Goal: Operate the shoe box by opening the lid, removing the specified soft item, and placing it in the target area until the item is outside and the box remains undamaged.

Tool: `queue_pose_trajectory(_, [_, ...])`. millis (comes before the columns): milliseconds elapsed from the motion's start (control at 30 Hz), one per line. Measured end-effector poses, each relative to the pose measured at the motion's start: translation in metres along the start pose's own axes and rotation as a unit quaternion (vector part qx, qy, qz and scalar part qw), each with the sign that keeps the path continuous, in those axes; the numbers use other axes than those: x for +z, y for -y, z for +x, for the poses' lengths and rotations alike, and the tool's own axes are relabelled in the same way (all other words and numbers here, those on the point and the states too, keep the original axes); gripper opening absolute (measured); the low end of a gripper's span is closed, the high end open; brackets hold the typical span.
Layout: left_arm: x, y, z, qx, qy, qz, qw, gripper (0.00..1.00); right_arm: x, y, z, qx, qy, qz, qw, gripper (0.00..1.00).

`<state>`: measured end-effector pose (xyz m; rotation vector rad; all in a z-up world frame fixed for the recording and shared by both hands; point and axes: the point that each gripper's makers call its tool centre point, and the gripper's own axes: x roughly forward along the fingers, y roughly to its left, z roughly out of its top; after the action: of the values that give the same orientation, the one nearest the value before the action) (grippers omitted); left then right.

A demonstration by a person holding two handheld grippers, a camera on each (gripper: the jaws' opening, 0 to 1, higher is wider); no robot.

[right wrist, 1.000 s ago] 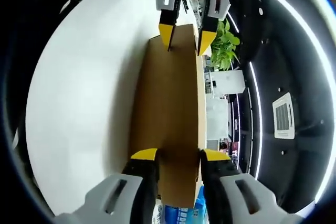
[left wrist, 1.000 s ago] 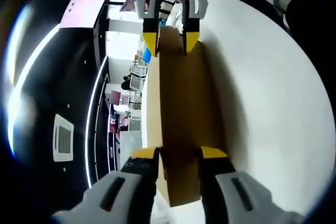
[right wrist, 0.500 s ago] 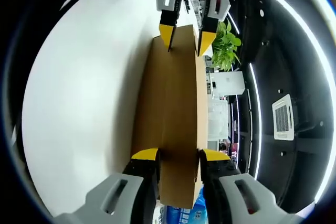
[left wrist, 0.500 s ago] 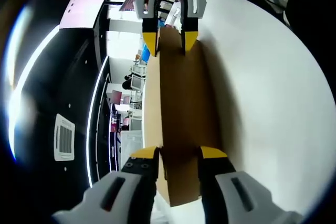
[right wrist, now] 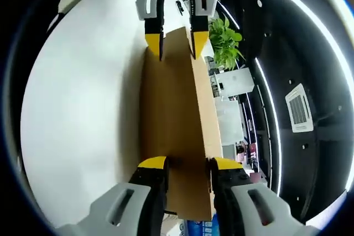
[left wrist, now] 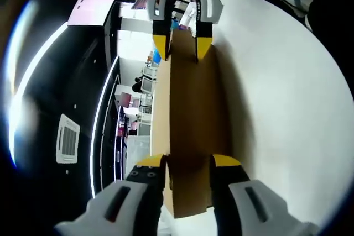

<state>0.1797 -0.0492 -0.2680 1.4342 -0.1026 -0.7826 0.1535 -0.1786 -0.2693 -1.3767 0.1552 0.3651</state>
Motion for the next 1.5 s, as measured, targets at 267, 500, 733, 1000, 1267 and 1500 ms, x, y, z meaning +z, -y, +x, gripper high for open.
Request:
queue_pose_trajectory(267, [0.002, 0.001, 0.0, 0.005, -0.009, 0.005, 0.9999, 0.29, 0.0, 0.001, -0.002, 0.0, 0.002, -0.013, 0.9999, 0.3])
queue_pose_trajectory(500, [0.01, 0.001, 0.004, 0.006, -0.01, 0.007, 0.9999, 0.29, -0.01, 0.003, -0.003, 0.0, 0.0, -0.013, 0.9999, 0.3])
queue_pose_trajectory(733, [0.023, 0.003, 0.007, 0.009, -0.007, 0.004, 0.9999, 0.29, -0.029, 0.006, -0.005, 0.001, -0.001, -0.013, 0.9999, 0.3])
queue_pose_trajectory(1000, [0.027, 0.004, 0.006, 0.008, -0.006, -0.002, 0.9999, 0.29, -0.033, 0.006, -0.005, 0.0, -0.004, -0.015, 0.9999, 0.3])
queue_pose_trajectory(1267, [0.028, 0.007, 0.006, 0.001, -0.001, -0.03, 0.9996, 0.35, -0.03, 0.005, -0.005, -0.005, -0.01, -0.017, 0.9998, 0.3])
queue_pose_trajectory(1500, [0.034, -0.008, -0.008, 0.009, 0.037, -0.117, 0.9923, 0.38, -0.026, 0.004, -0.006, -0.006, -0.01, -0.033, 0.9994, 0.3])
